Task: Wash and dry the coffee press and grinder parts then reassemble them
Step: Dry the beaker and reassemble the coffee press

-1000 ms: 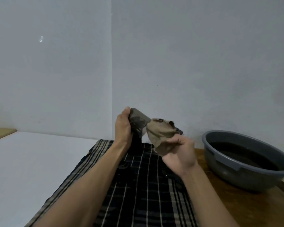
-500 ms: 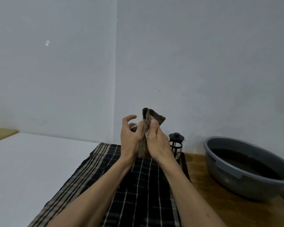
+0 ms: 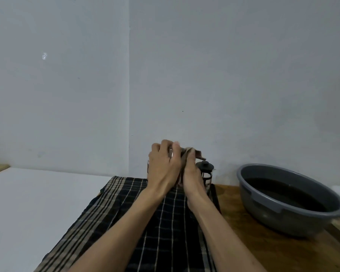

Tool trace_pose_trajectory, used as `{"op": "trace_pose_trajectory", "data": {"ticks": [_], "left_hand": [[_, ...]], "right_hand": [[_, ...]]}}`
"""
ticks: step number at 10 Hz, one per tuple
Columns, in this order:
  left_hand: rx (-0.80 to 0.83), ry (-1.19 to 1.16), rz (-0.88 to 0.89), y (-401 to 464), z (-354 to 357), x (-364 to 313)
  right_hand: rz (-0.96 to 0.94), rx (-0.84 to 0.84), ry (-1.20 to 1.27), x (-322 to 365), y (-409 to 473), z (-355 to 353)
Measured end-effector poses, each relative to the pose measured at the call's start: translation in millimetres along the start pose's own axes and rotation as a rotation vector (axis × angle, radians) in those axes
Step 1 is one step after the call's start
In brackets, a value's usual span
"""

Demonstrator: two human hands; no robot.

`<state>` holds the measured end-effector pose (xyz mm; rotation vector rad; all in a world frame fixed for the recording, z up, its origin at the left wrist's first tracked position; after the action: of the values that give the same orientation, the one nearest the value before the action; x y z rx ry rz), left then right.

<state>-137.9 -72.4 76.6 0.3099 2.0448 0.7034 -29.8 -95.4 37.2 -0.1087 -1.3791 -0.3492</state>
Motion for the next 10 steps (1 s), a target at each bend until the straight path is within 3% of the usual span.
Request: {"op": "trace_pose_trajectory", "data": {"ticks": [1,2,3,4,5,6,7,8,9,10], "left_hand": [[0.100,-0.108,-0.131,-1.3,4.7,4.5],[0.233,-0.305,-0.108,-4.5,5.3,4.7],[0.354,-0.339,0.019,-4.9,7.4,7.0],[0.443,-0.181,0.050,3.7,7.8,18.6],[0.234,0.103,0.029,9.1,8.9,25.6],[0.185,0.130,-0.015,-13.5,23.1,10.7],[0.193,0.005,-0.104,-15.8,25.7,10.4],[0.336,-0.340,-0.364,-8.3,22.9,18.5],[0.482,-0.433,-0.545,-10.0,28.0,23.1],[0.566,-0.295,-0.537,-3.8,25.7,22.6]], "right_hand": [[-0.049,0.012,-0.005,-6.1,-4.5,4.2],[0.019,0.052,0.161,-1.9,-1.0,1.4],[0.230,0.154,0.423,-4.8,3.3,1.6],[0.458,0.135,0.531,-15.4,-5.8,6.7],[0.395,-0.196,0.628,-14.4,-3.7,0.5],[0.397,-0.456,0.719,-33.2,7.0,-6.8],[0.210,-0.510,0.489,-47.2,15.2,-13.9],[0.157,-0.482,0.410,-40.9,8.8,-18.8],[0.152,-0.233,0.501,-32.6,2.2,-7.1],[0.140,-0.054,0.341,-26.4,-1.5,-2.6]]}}
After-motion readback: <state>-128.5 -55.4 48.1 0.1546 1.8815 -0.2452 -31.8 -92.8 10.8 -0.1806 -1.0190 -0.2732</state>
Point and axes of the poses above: each hand's wrist, its own y-axis towards the middle knuckle, its own z-axis out of the palm, x = y × z, the point moved 6 cm from there along y, towards the middle knuckle, and after that the axes turned 12 degrees about y, right-handed, at the moved point
